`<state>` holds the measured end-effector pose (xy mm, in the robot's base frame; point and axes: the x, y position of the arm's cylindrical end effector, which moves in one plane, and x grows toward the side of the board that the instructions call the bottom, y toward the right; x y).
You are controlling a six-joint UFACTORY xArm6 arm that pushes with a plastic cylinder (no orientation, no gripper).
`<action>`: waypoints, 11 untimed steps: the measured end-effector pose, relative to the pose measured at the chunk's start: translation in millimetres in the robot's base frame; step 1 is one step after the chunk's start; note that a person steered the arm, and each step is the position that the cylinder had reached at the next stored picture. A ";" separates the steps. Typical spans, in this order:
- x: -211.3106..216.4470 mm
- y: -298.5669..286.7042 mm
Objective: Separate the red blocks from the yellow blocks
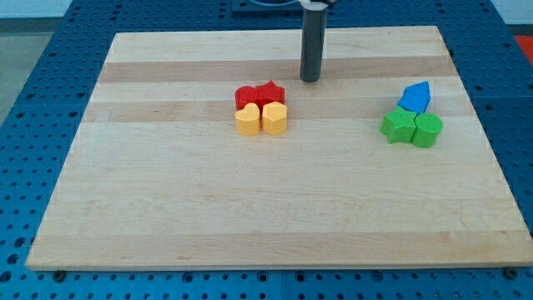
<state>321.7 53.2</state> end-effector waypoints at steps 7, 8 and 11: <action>79.4 -89.2; 79.4 -89.4; 99.7 -87.5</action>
